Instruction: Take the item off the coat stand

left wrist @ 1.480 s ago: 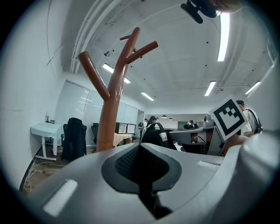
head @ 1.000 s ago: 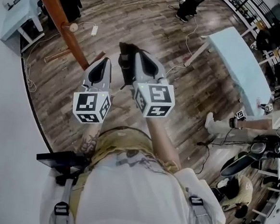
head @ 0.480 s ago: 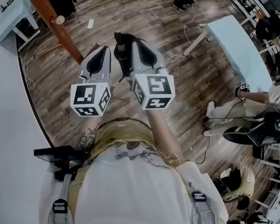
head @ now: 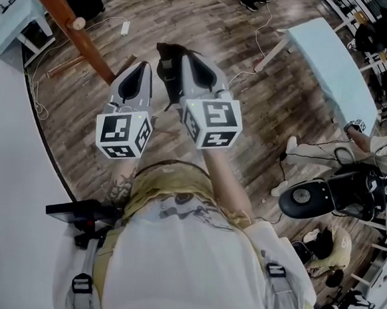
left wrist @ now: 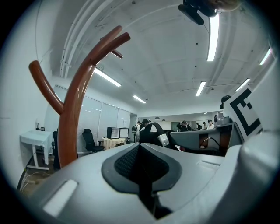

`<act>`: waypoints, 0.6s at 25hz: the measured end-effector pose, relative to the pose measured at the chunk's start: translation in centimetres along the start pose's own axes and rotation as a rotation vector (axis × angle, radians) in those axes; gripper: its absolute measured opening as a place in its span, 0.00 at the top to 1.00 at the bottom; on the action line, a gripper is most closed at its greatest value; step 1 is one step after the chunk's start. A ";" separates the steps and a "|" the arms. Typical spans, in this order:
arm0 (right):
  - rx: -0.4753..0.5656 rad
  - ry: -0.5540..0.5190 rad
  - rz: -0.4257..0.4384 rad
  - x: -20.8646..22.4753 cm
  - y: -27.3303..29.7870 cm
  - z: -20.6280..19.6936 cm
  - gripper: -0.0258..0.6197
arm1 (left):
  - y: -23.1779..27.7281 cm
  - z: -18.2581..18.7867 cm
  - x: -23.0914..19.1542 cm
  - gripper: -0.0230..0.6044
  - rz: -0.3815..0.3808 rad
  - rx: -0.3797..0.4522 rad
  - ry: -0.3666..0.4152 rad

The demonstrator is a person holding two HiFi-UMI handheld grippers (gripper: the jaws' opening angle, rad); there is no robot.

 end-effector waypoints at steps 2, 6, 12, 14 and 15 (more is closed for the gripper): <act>-0.005 0.005 0.000 0.0 0.0 -0.2 0.94 | 0.0 -0.3 0.1 0.96 -0.004 -0.007 0.001; -0.015 0.001 0.001 -0.1 -0.1 -0.4 0.94 | -0.1 -0.5 0.2 0.96 -0.006 -0.016 0.000; -0.021 -0.013 -0.004 -0.3 0.0 -0.8 0.94 | -0.1 -1.0 0.1 0.96 -0.009 -0.026 -0.004; -0.023 -0.011 -0.006 -0.3 -0.2 -0.8 0.94 | -0.2 -1.0 0.1 0.96 -0.009 -0.029 -0.004; -0.025 -0.010 -0.008 -0.4 -0.2 -0.8 0.94 | -0.3 -1.0 0.1 0.96 -0.009 -0.030 -0.005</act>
Point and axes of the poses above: the fingertips, and each gripper's own axes: y forward along the fingers, x to its right, z out of its top, the point moved 9 cm from there along -y, backward along the fingers, and after that the axes turned 15 degrees about z, right-handed, at the moved point
